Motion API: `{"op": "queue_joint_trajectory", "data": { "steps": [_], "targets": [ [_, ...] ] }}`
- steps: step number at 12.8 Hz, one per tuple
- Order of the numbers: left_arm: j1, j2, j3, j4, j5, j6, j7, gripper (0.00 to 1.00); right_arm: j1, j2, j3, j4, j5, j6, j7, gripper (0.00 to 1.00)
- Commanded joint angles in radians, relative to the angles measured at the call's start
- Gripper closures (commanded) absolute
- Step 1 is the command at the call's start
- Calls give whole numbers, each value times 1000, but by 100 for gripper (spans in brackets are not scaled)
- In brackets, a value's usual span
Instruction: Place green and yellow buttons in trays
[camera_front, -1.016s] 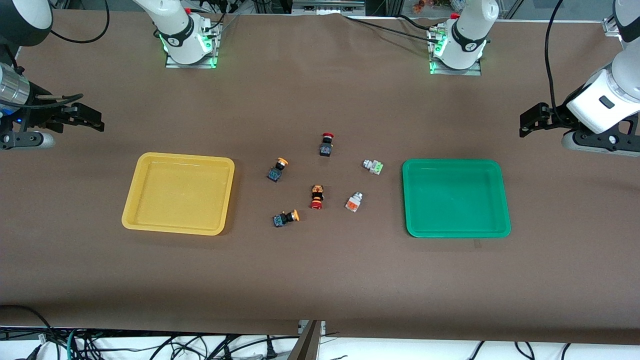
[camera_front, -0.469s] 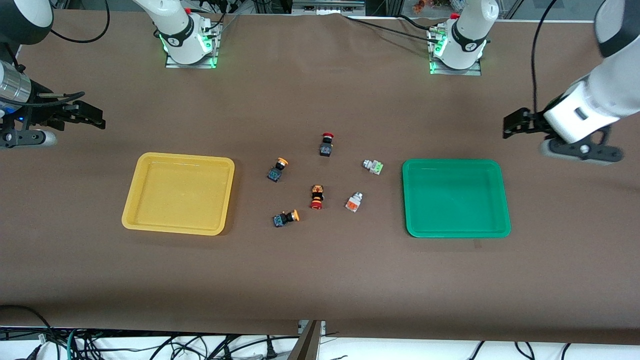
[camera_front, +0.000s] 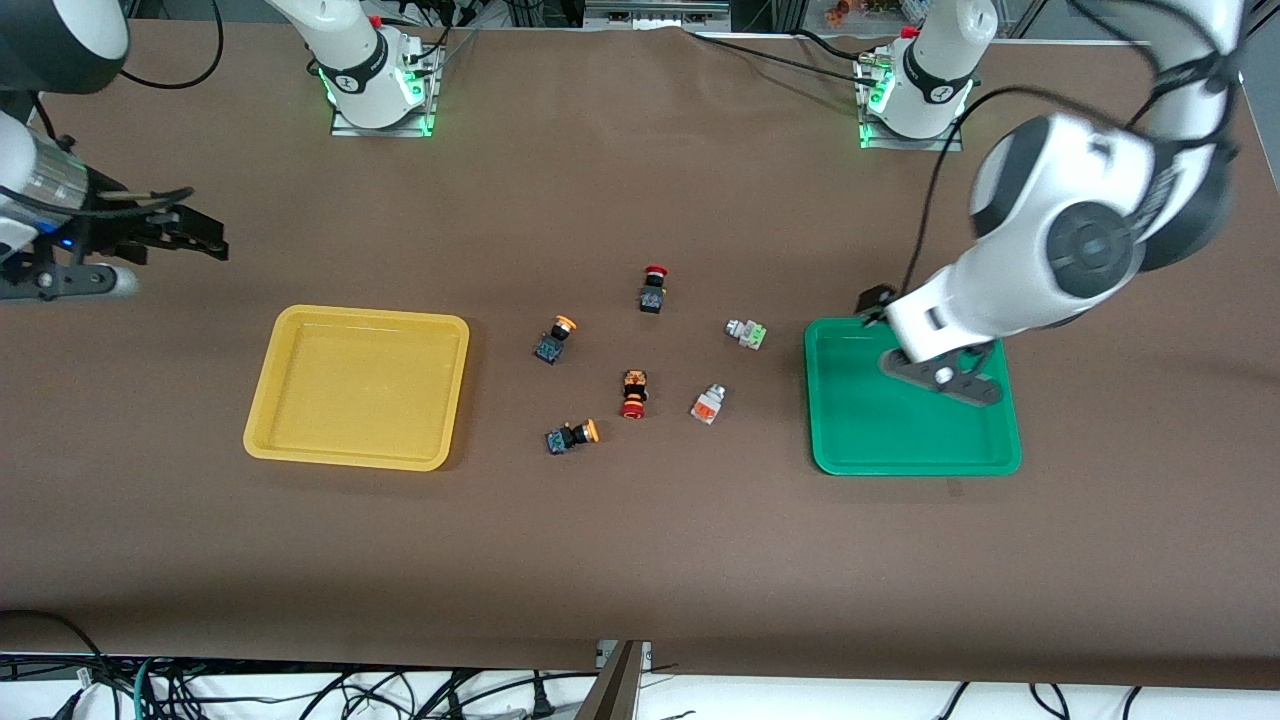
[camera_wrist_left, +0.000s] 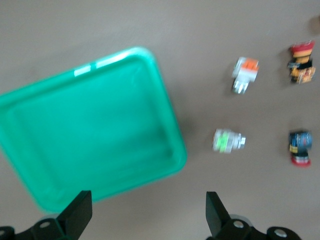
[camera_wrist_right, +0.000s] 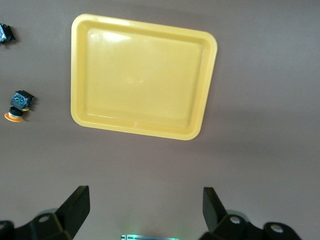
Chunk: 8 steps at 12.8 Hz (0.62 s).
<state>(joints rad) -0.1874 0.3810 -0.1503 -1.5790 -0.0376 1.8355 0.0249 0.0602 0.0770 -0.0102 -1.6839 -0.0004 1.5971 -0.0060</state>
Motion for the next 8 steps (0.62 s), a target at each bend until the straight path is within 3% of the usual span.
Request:
{"op": "queue_joint_trajectory", "data": {
  "steps": [1, 2, 5, 8],
  "targets": [
    [-91, 106, 8, 33, -18, 192, 7, 0, 79, 110, 9, -2, 22, 79, 130, 0],
    [-153, 151, 9, 33, -16, 288, -8, 0, 98, 137, 9, -2, 45, 105, 159, 0],
    [-205, 306, 11, 21, -4, 601, -48, 0, 162, 231, 9, -2, 112, 185, 315, 0],
    [-280, 395, 18, 16, -4, 683, -56, 0, 225, 325, 9, 0, 198, 314, 603, 0]
  ]
}}
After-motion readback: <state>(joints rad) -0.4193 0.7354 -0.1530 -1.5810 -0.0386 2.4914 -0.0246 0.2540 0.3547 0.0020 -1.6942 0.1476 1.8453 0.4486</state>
